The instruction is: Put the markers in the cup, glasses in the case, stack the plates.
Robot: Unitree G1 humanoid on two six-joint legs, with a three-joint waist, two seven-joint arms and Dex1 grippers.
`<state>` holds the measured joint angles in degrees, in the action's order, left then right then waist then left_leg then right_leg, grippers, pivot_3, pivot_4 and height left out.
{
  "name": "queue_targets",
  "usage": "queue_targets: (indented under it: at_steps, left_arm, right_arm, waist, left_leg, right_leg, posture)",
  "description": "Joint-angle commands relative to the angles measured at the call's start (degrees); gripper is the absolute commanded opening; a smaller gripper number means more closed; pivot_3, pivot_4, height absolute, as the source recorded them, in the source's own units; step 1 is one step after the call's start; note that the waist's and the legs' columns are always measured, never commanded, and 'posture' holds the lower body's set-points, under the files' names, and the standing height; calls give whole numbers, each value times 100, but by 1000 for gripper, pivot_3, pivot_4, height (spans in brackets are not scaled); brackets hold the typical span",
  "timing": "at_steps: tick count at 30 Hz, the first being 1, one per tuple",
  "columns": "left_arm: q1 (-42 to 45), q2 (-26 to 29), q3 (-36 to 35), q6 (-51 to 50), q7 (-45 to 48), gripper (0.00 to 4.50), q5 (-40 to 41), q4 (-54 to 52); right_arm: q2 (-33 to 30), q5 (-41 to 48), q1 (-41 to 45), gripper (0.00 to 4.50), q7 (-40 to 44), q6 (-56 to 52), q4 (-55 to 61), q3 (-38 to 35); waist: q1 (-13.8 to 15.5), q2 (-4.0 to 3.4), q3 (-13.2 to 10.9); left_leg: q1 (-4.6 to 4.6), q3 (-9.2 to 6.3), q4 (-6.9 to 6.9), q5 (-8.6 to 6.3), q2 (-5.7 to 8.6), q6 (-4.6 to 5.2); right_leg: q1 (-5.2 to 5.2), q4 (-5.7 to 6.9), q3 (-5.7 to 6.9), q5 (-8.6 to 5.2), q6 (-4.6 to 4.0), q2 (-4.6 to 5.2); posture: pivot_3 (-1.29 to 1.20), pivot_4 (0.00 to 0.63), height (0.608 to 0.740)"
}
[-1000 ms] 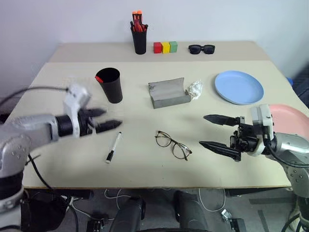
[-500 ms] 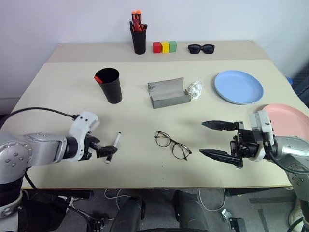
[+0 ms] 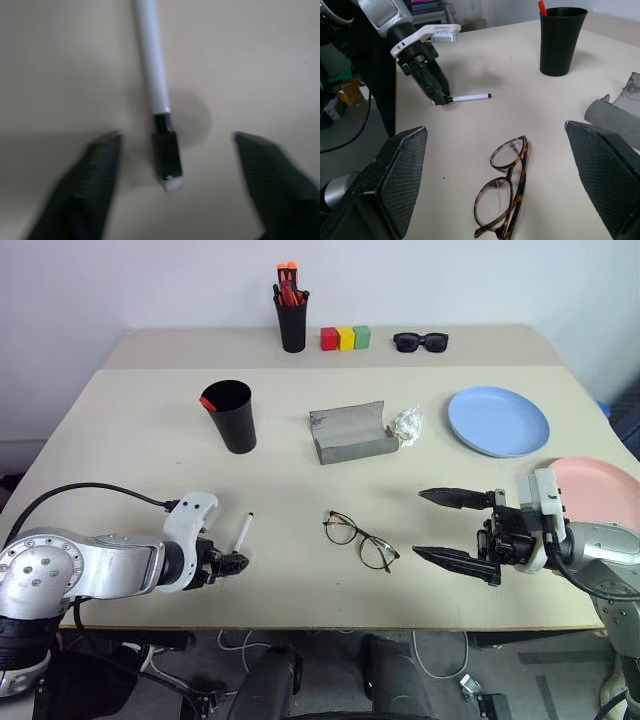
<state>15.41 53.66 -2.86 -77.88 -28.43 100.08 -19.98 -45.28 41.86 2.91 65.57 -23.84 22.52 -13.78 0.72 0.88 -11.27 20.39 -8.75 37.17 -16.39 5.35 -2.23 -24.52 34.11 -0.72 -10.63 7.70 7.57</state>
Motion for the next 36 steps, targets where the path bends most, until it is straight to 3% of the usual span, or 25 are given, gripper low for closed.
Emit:
queue_targets:
  at_steps: [1,3,9,14,17,22,25,29,36]
  left_arm:
    - [40,322,426,326,-265,1061,628,-25]
    - [53,525,612,461,-321,30,826,-32]
    - [121,947,946,802,-384,30,1056,-67]
    - [536,1036,863,804,60,30,280,-129]
    - [869,877,691,1046,760,30,-630,-235]
    - [1133,323,996,3647,3854,30,-3987,-699]
    - [1283,-272,797,4422,4203,30,-4801,-358]
    - [1553,-635,730,5651,4787,30,-6251,363]
    - [2632,-1495,-60,7702,5559,30,-7185,2972]
  right_arm:
    - [19,48,19,4500,-34,82,83,-106]
    - [17,68,1,4500,-49,74,91,-133]
    - [40,40,5,4500,-104,104,79,-107]
    - [51,9,83,4500,-125,131,15,-59]
    - [77,-15,171,4500,-148,151,-41,-24]
    - [298,167,396,4500,-298,70,-79,-28]
    - [429,243,578,4500,-474,38,-104,-67]
    - [617,100,870,4500,-843,123,-193,-25]
    - [699,-10,1107,4500,-1069,124,-303,34]
  waist:
    - [12,1,1]
    - [11,1,1]
    - [0,1,1]
    - [6,2,0]
    - [8,3,0]
    - [5,3,-1]
    - [-2,2,0]
    - [-9,3,-1]
    - [2,4,0]
  left_leg:
    - [1,3,1,0,0,0]
    - [1,9,1,-1,1,2]
    - [-1,25,-2,-2,-1,4]
    - [-1,36,-2,-3,-2,7]
    - [1,42,0,-3,-2,7]
    - [4,59,-2,-6,2,11]
    - [7,67,-7,-8,-6,15]
    - [8,69,-7,-10,-11,20]
    - [13,68,-2,-9,-12,21]
  right_leg:
    - [0,-2,-2,0,-2,0]
    - [0,-4,-7,0,-2,0]
    - [-6,-3,-18,0,-3,-1]
    - [-8,-4,-23,0,-3,-1]
    - [-8,-8,-23,2,-5,-2]
    - [-8,-23,-24,8,-14,-4]
    - [-8,-45,-28,16,-17,-9]
    - [-8,-57,-33,24,-11,-20]
    - [-6,-78,-33,57,19,-30]
  posture:
    - [0,150,740]
    - [0,150,740]
    - [0,150,740]
    - [0,150,740]
    - [0,150,740]
    - [0,150,740]
    - [0,150,740]
    - [0,150,740]
    - [0,150,740]
